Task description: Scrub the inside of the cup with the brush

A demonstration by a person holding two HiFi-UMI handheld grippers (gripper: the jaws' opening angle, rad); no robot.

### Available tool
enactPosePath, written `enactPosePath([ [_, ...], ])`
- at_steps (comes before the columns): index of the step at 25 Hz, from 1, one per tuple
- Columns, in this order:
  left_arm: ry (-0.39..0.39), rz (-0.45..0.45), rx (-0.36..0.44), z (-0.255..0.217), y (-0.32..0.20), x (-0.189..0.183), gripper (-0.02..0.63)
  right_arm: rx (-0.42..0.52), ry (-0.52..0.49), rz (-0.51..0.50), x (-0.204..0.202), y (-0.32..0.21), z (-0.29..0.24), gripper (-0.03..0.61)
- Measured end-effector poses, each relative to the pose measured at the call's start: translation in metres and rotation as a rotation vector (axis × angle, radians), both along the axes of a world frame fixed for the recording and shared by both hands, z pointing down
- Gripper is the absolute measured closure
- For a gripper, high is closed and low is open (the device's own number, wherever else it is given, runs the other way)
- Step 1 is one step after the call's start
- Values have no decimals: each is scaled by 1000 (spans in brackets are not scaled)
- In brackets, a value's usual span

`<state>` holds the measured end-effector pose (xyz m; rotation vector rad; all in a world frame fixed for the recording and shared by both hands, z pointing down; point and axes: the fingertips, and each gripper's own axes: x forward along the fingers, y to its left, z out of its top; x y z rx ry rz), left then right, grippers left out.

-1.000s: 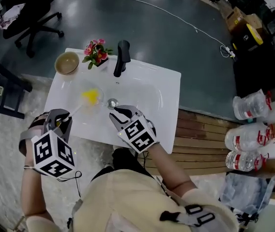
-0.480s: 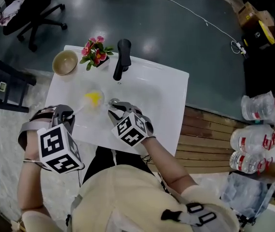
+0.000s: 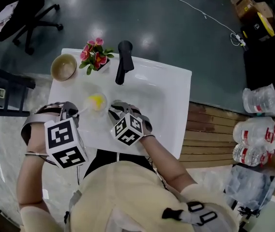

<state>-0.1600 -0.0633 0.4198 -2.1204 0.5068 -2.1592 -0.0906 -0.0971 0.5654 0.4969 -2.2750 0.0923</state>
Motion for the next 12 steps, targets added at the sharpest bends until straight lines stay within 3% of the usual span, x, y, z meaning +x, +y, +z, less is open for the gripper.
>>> enactPosePath([
  [12, 41, 9, -109, 33, -14, 2, 569, -20, -34, -25, -5, -6, 3, 520],
])
